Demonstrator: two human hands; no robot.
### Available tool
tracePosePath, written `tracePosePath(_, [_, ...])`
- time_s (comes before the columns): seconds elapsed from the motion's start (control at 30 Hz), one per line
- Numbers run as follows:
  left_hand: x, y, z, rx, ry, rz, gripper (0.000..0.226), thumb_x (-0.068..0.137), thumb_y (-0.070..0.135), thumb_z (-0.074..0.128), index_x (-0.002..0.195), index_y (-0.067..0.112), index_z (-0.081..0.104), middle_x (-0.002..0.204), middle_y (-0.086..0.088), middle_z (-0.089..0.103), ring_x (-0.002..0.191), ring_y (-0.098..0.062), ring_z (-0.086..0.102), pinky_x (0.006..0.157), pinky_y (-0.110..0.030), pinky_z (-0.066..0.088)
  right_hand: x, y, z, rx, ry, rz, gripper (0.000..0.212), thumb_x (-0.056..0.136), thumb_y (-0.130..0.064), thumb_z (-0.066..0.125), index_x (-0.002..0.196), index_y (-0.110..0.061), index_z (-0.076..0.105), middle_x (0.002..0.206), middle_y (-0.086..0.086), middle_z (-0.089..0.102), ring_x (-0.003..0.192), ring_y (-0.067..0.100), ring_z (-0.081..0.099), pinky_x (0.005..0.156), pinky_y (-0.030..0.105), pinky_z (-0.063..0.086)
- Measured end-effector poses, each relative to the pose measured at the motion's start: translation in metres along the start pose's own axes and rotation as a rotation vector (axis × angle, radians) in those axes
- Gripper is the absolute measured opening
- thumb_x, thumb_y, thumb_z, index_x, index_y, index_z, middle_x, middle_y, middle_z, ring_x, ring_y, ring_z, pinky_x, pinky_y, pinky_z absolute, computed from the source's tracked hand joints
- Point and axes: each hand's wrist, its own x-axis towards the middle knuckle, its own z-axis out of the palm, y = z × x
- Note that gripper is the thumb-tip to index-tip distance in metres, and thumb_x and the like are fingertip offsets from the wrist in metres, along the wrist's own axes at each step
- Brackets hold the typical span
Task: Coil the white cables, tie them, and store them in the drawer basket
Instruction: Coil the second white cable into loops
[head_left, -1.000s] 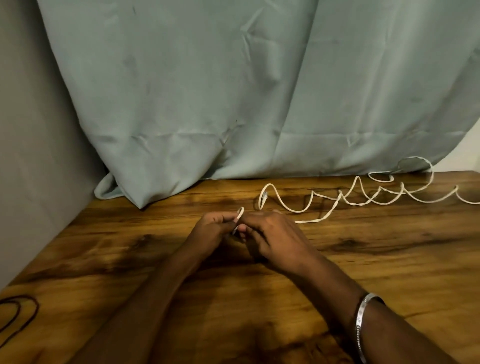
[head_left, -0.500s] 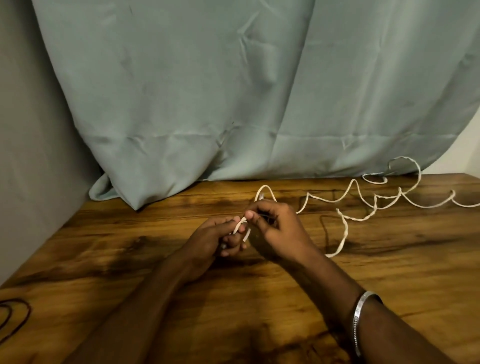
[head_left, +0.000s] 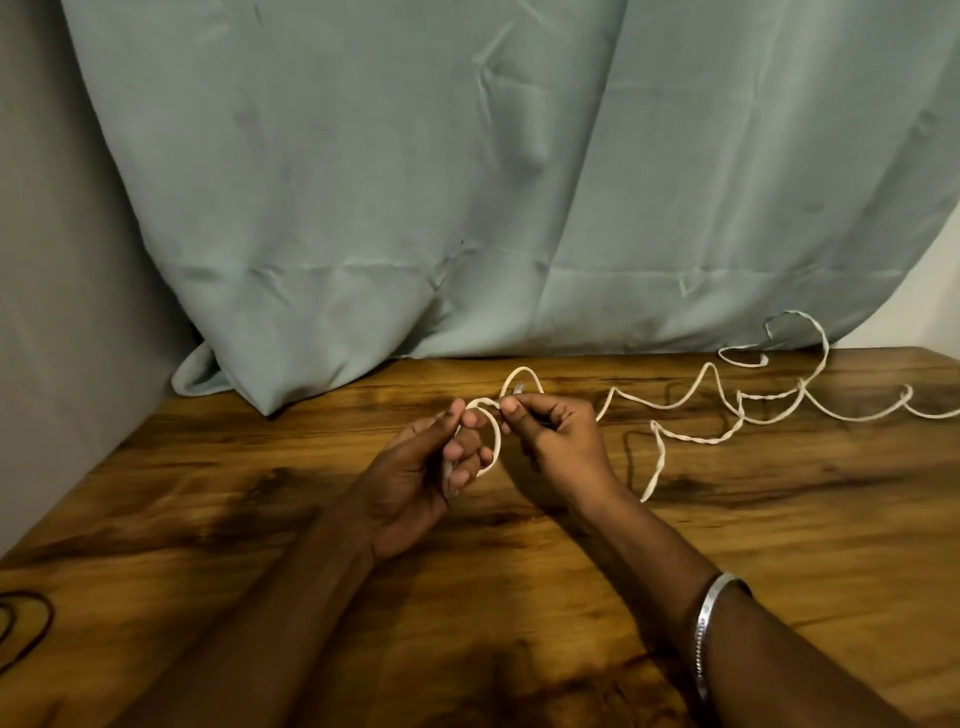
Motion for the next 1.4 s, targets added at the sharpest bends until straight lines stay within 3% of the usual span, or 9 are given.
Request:
tracePosePath(0.13, [0.002, 0.004, 0.000, -0.060, 0.026, 0.059, 0.033, 0.092, 0.025, 0.052, 0.094, 0.001, 0.075, 0.070, -0.003, 0.068, 0.061, -0.010, 0.066, 0.065, -0.020, 0.059, -0.006, 0.002, 0.006, -0.083, -0.123, -0.018, 0.026, 0.105, -0.017, 0.061, 0.085, -0.020, 0.076, 0.068, -0.003, 0.071, 0.062, 0.003, 0.061, 0.061, 0.022, 0.047])
tracePosePath(0.3, [0.006, 0.011, -0.008, -0.026, 0.229, 0.157, 0.040, 0.102, 0.030, 0.042, 0.110, -0.002, 0.064, 0.053, 0.005, 0.047, 0.053, -0.007, 0.053, 0.046, -0.013, 0.044, -0.012, 0.006, 0.013, -0.203, -0.196, -0.014, 0.026, 0.107, -0.022, 0.058, 0.090, -0.027, 0.077, 0.071, 0.008, 0.066, 0.061, 0.019, 0.055, 0.055, 0.029, 0.041])
tracePosePath(0.43, [0.006, 0.013, -0.012, -0.083, 0.246, 0.146, 0.038, 0.104, 0.026, 0.036, 0.108, 0.000, 0.063, 0.052, 0.005, 0.038, 0.052, -0.009, 0.042, 0.061, -0.019, 0.044, -0.018, 0.007, 0.017, -0.188, -0.333, 0.027, 0.032, 0.109, -0.022, 0.055, 0.083, -0.029, 0.072, 0.063, 0.001, 0.055, 0.049, 0.018, 0.041, 0.046, 0.028, 0.032])
tracePosePath(0.57, [0.012, 0.013, -0.020, -0.044, 0.234, 0.196, 0.038, 0.104, 0.020, 0.035, 0.121, -0.004, 0.059, 0.060, 0.003, 0.045, 0.050, -0.010, 0.047, 0.070, -0.021, 0.051, -0.020, 0.007, 0.017, -0.578, -0.407, -0.058, 0.015, 0.105, -0.031, 0.058, 0.099, -0.034, 0.072, 0.071, -0.010, 0.066, 0.061, 0.007, 0.059, 0.058, 0.030, 0.044])
tracePosePath(0.83, [0.015, 0.008, -0.028, 0.516, 0.256, 0.240, 0.031, 0.108, 0.011, 0.030, 0.124, -0.003, 0.052, 0.109, -0.014, 0.075, 0.089, -0.024, 0.075, 0.079, -0.029, 0.058, -0.026, -0.012, 0.018, -1.029, -0.596, -0.242, 0.023, 0.103, -0.041, 0.059, 0.123, -0.034, 0.066, 0.110, -0.005, 0.073, 0.095, 0.015, 0.065, 0.081, 0.039, 0.054])
tracePosePath(0.93, [0.014, 0.002, -0.034, 0.681, 0.250, 0.185, 0.029, 0.108, 0.017, 0.035, 0.130, 0.006, 0.051, 0.113, -0.009, 0.075, 0.092, -0.026, 0.074, 0.087, -0.041, 0.057, -0.027, -0.016, 0.014, -1.014, -0.598, -0.340, 0.024, 0.103, -0.037, 0.060, 0.125, -0.034, 0.068, 0.112, -0.006, 0.074, 0.092, 0.011, 0.065, 0.076, 0.034, 0.049])
tracePosePath(1.07, [0.012, -0.004, -0.043, 0.957, 0.300, 0.134, 0.027, 0.099, 0.044, 0.050, 0.099, 0.032, 0.074, 0.104, 0.003, 0.077, 0.102, -0.024, 0.070, 0.101, -0.051, 0.050, -0.023, -0.022, 0.007, -1.002, -0.441, -0.539, 0.021, 0.104, -0.037, 0.059, 0.119, -0.036, 0.073, 0.111, -0.012, 0.076, 0.090, 0.007, 0.064, 0.086, 0.035, 0.041])
tracePosePath(1.27, [0.009, -0.002, -0.025, 0.826, 0.115, 0.043, 0.040, 0.107, 0.022, 0.038, 0.080, 0.011, 0.066, 0.069, -0.010, 0.067, 0.050, -0.017, 0.056, 0.056, -0.029, 0.045, -0.013, -0.011, -0.002, -0.780, -0.259, -0.507, 0.006, 0.097, -0.038, 0.067, 0.102, -0.034, 0.067, 0.103, -0.022, 0.061, 0.106, 0.002, 0.049, 0.100, 0.040, 0.036])
tracePosePath(1.4, [0.008, -0.004, -0.022, 0.612, 0.126, -0.071, 0.029, 0.103, 0.016, 0.039, 0.088, 0.004, 0.061, 0.056, -0.004, 0.043, 0.043, -0.013, 0.037, 0.048, -0.024, 0.031, -0.009, -0.005, -0.002, -0.568, -0.246, -0.411, 0.005, 0.097, -0.028, 0.071, 0.097, -0.032, 0.069, 0.101, -0.020, 0.064, 0.108, 0.000, 0.056, 0.109, 0.041, 0.040])
